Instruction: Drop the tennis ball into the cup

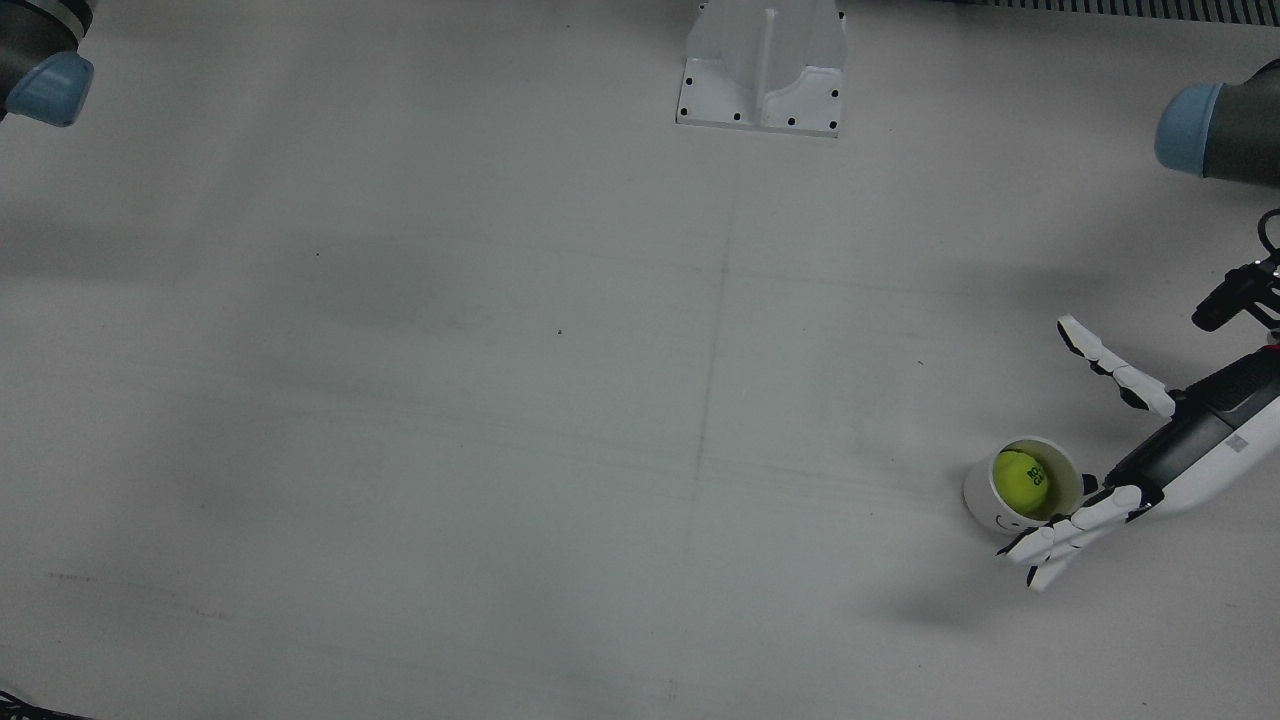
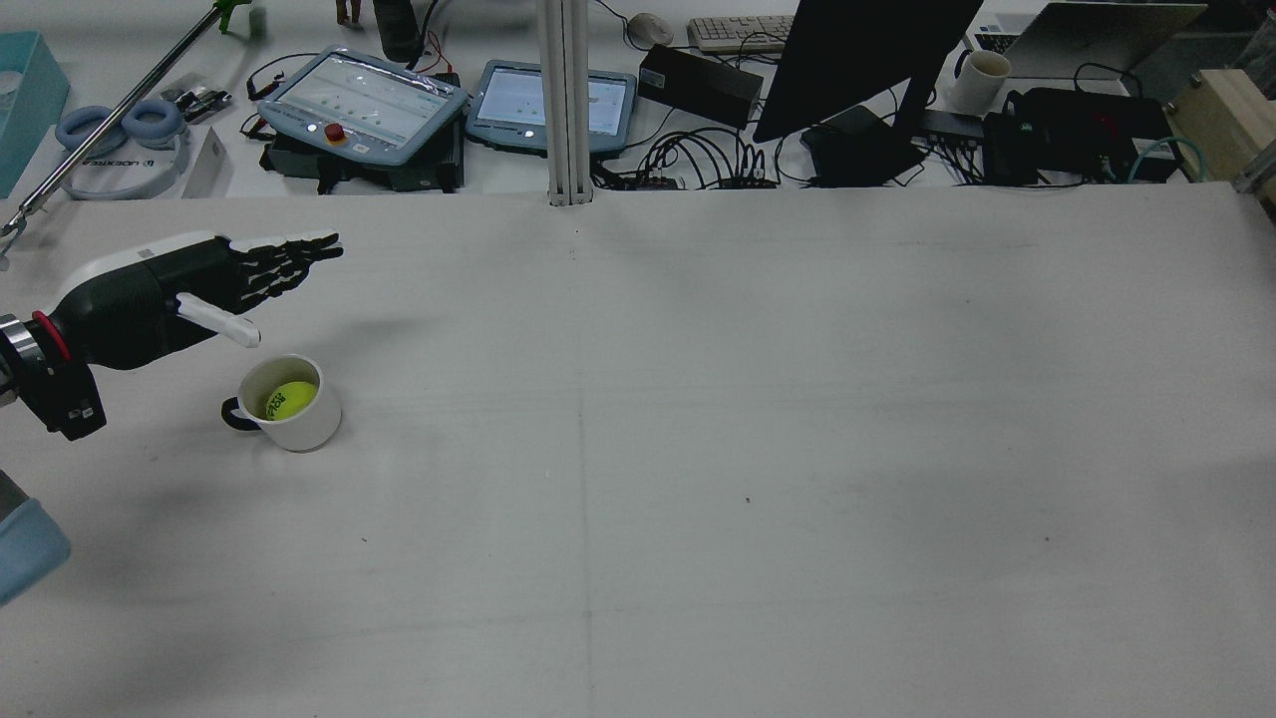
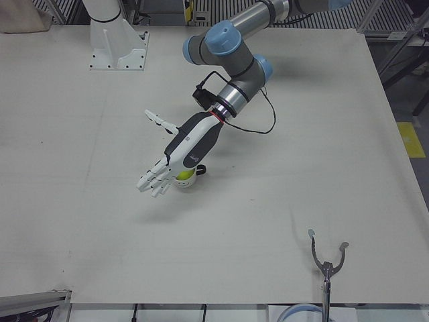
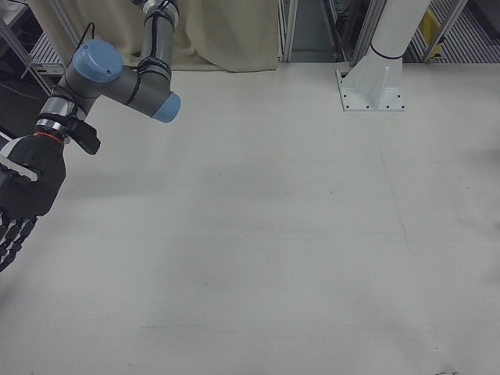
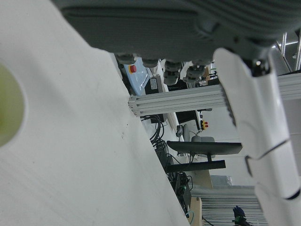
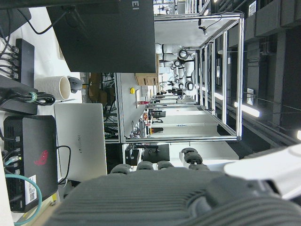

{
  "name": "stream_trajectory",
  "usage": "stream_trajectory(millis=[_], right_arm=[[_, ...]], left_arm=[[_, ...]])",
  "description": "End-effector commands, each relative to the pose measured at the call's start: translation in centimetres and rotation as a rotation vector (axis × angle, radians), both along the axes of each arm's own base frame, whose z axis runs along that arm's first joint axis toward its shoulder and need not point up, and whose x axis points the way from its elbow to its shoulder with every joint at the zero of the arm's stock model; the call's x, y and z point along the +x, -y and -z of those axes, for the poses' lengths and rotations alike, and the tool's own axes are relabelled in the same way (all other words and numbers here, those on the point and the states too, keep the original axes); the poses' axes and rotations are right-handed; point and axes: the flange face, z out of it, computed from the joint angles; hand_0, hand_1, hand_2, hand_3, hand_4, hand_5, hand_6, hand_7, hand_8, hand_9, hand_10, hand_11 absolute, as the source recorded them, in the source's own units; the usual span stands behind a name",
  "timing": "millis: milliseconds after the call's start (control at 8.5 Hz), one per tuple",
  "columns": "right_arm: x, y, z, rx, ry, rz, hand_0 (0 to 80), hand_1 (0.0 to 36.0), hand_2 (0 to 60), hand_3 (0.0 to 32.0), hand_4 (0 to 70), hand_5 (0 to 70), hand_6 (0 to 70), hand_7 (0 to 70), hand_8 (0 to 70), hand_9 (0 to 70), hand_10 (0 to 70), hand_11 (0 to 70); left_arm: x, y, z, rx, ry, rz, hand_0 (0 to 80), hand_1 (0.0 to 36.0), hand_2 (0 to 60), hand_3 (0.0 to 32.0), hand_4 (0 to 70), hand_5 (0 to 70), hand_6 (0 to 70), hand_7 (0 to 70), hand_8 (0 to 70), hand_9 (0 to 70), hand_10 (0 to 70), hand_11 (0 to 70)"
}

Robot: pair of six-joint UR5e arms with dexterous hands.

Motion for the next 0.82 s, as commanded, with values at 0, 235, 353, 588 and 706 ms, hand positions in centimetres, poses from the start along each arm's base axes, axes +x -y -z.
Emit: stream_trajectory(millis=[0, 235, 353, 588, 706], right_arm=[[0.0, 0.0, 0.0, 0.0, 0.0, 0.0, 0.0, 0.0, 0.0, 0.0, 0.0, 0.0, 0.0, 0.0, 0.0, 0.0, 0.0, 0.0], [0.0, 0.0, 0.1, 0.002, 0.0, 0.0, 0.0, 0.0, 0.0, 0.0, 0.0, 0.0, 0.0, 0.0, 0.0, 0.0, 0.0, 0.0], [0.0, 0.0, 0.1, 0.002, 0.0, 0.0, 0.0, 0.0, 0.0, 0.0, 0.0, 0.0, 0.0, 0.0, 0.0, 0.0, 0.0, 0.0], [0.0, 0.0, 0.1, 0.002, 0.0, 0.0, 0.0, 0.0, 0.0, 0.0, 0.0, 0.0, 0.0, 0.0, 0.0, 0.0, 0.0, 0.0], [0.0, 0.0, 0.0, 0.0, 0.0, 0.0, 0.0, 0.0, 0.0, 0.0, 0.0, 0.0, 0.0, 0.0, 0.0, 0.0, 0.0, 0.0]], left_arm=[[-10.3, 4.3, 4.5, 0.036, -0.043, 0.185, 46.6, 17.9, 12.4, 0.0, 1.0, 0.9, 1.1, 13.5, 0.0, 1.3, 0.0, 0.0], [-22.0, 8.0, 3.6, -0.01, -0.004, 0.395, 46.6, 18.4, 10.1, 0.0, 0.0, 0.0, 0.0, 6.3, 0.0, 0.0, 0.0, 0.0], [-25.1, 8.8, 0.9, -0.038, 0.006, 0.446, 47.3, 19.4, 9.5, 0.0, 0.0, 0.0, 0.0, 5.2, 0.0, 0.0, 0.0, 0.0], [-29.2, 8.0, -2.5, -0.138, 0.034, 0.506, 53.4, 26.7, 10.7, 0.0, 0.0, 2.4, 0.0, 8.8, 0.0, 0.3, 0.0, 0.0], [-29.2, 7.6, -2.5, -0.158, 0.037, 0.507, 56.4, 29.5, 10.1, 0.0, 0.0, 3.3, 0.0, 8.6, 0.0, 0.3, 0.0, 0.0]])
